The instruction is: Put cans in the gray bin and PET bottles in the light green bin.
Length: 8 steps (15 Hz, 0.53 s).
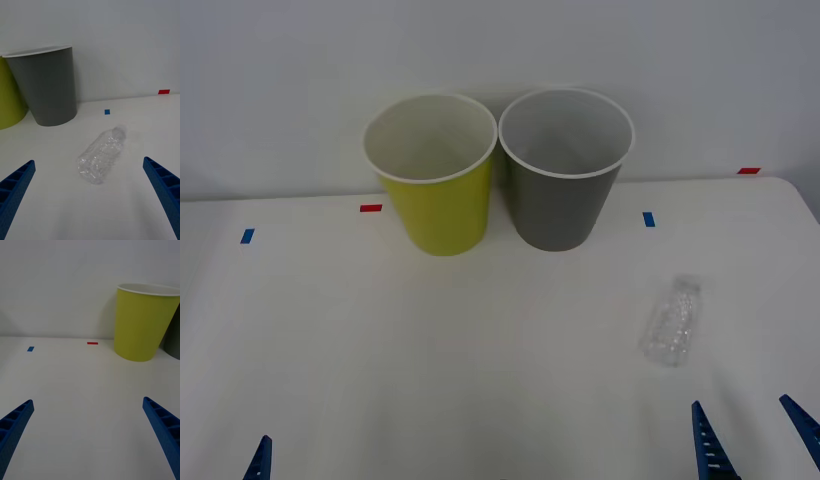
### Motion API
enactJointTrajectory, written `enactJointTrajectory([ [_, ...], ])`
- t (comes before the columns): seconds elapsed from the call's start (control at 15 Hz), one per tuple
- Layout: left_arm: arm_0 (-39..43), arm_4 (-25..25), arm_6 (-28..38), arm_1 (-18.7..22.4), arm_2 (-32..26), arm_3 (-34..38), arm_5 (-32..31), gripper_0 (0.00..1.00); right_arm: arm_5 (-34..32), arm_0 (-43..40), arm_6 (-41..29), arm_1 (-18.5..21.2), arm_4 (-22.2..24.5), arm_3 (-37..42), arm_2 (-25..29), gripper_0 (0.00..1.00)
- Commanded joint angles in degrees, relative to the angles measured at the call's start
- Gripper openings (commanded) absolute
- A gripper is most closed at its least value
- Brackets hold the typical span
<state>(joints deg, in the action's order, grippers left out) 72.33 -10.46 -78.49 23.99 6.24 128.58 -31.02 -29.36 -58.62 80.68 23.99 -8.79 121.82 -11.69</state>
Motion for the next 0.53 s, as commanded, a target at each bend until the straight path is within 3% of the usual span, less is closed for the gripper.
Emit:
enactJointTrajectory([
  [0.07, 0.00, 0.00, 0.00, 0.00, 0.00, 0.00, 0.00, 1.00, 0.00, 0.00, 0.00, 0.00, 0.00, 0.00, 0.00, 1.00],
  [0.53, 0.00, 0.00, 0.00, 0.00, 0.00, 0.00, 0.00, 1.00, 0.44, 1.05, 1.05, -0.79, 1.32, -1.67, -0.88, 1.00],
])
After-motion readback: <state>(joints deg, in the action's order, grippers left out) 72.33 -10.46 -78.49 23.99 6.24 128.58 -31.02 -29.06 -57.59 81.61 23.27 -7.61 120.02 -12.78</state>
